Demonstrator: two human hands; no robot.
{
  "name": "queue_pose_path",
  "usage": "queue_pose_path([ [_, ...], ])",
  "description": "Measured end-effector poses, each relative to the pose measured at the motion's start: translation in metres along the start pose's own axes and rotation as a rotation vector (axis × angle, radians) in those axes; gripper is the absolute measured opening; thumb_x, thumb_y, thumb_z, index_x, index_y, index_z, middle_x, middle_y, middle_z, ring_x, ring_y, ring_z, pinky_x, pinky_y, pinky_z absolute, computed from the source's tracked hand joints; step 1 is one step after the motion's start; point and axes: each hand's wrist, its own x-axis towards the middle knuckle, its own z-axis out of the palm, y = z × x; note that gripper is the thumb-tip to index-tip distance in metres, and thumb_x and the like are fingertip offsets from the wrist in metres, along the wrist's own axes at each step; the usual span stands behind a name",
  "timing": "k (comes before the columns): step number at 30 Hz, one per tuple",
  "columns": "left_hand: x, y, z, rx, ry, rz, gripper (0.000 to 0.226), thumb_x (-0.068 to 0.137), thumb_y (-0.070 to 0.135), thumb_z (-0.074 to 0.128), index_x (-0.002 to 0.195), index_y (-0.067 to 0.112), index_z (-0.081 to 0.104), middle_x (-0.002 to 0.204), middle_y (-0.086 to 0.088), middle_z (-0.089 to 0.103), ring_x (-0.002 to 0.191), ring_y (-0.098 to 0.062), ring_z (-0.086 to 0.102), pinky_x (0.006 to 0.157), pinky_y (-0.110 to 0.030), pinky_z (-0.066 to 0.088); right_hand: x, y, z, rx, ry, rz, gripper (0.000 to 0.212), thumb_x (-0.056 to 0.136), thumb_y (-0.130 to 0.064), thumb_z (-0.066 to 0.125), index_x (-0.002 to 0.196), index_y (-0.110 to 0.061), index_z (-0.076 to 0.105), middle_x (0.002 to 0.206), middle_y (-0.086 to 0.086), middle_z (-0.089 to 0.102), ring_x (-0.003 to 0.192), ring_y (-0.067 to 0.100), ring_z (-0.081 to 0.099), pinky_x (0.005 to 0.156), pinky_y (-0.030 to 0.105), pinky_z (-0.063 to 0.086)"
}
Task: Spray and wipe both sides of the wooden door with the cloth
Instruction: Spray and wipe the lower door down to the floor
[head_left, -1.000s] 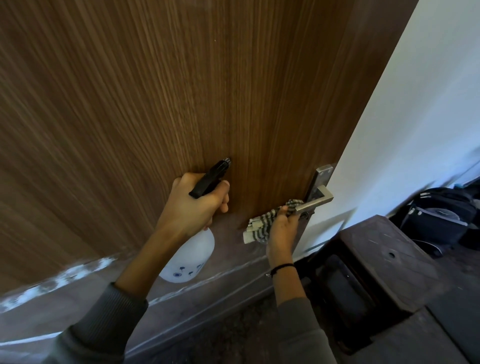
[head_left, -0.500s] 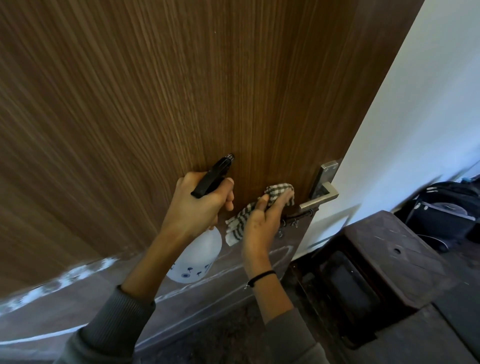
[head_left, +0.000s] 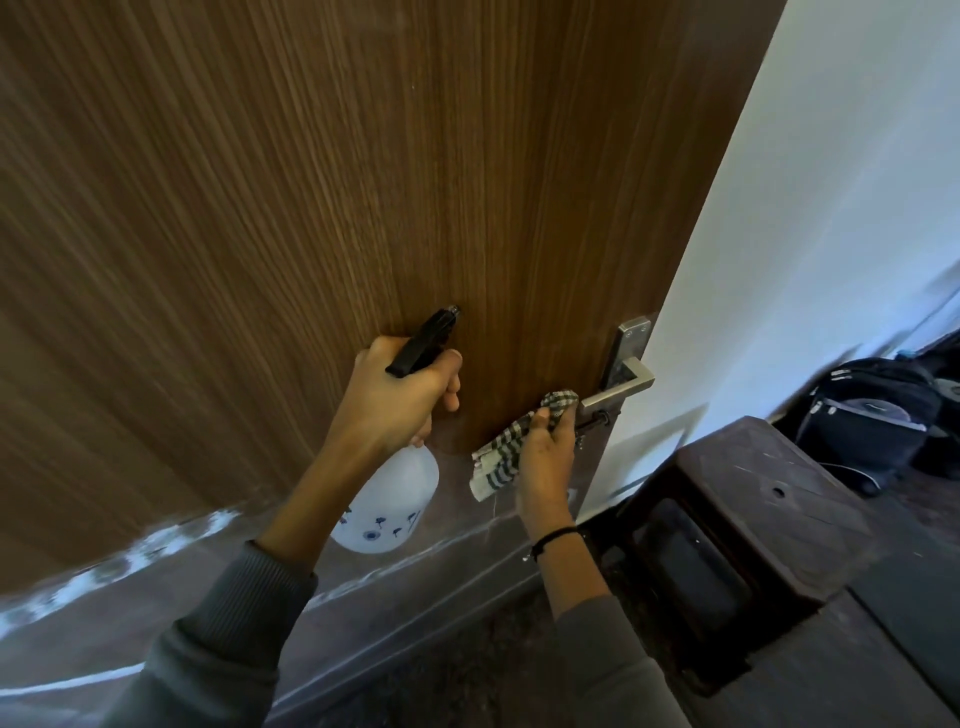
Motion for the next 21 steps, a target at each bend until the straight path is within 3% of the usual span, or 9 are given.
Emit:
queue_pose_path([
  [2,-0.001,0.001,0.006,0.020,-0.068,-0.003,0.029,0.102,0.020,0.059,0.081,0.002,0.065,0.072,-0.022,0.068,0.032,-0.012,0.040,0.036,-0.025,0.034,-0.004,-0.001,-0.003,0.008,-0.053,-0.005,0.056,0.110,-0.030,0.038,0.161,-0.033,0.018,0.157,0.001,0.035,0.139,0.022,0.040,0.120,0.043,0.030],
  [4,0.000,0.002,0.017,0.051,-0.138,-0.009,0.026,0.101,0.018,0.059,0.082,0.002,0.065,0.069,-0.017,0.067,0.032,-0.011,0.041,0.036,-0.024,0.033,-0.010,-0.003,-0.008,0.035,-0.122,-0.038,0.055,0.108,-0.033,0.041,0.160,-0.034,0.023,0.159,-0.001,0.036,0.143,0.022,0.039,0.120,0.050,0.031],
  [8,0.007,0.005,0.040,0.019,-0.182,-0.032,0.026,0.100,0.016,0.060,0.078,0.003,0.066,0.069,-0.016,0.066,0.032,-0.013,0.039,0.037,-0.025,0.032,-0.018,-0.024,-0.023,0.033,-0.225,-0.176,0.059,0.098,-0.051,0.049,0.154,-0.037,0.036,0.150,-0.006,0.049,0.135,0.017,0.049,0.114,0.049,0.040],
  [11,0.010,0.009,0.054,0.023,-0.211,-0.027,0.027,0.100,0.017,0.060,0.078,0.003,0.066,0.068,-0.015,0.066,0.032,-0.012,0.041,0.036,-0.023,0.034,-0.015,-0.042,-0.036,0.080,-0.229,-0.233,0.053,0.105,-0.042,0.048,0.155,-0.034,0.035,0.150,-0.005,0.050,0.135,0.014,0.050,0.114,0.046,0.041],
  [17,0.014,0.011,0.073,0.047,-0.229,-0.055,0.028,0.100,0.018,0.061,0.077,0.004,0.066,0.064,-0.012,0.065,0.031,-0.011,0.041,0.036,-0.023,0.033,-0.003,-0.053,-0.062,0.171,-0.147,-0.232,0.049,0.103,-0.039,0.054,0.150,-0.027,0.043,0.143,0.002,0.056,0.130,0.021,0.054,0.113,0.054,0.041],
  [21,0.018,0.010,0.084,0.123,-0.170,-0.087,0.034,0.097,0.022,0.063,0.067,0.007,0.063,0.055,-0.009,0.060,0.035,-0.011,0.046,0.042,-0.026,0.040,0.001,-0.060,-0.074,0.188,-0.089,-0.265,0.045,0.105,-0.032,0.052,0.148,-0.022,0.046,0.138,0.003,0.059,0.127,0.022,0.056,0.112,0.053,0.043],
])
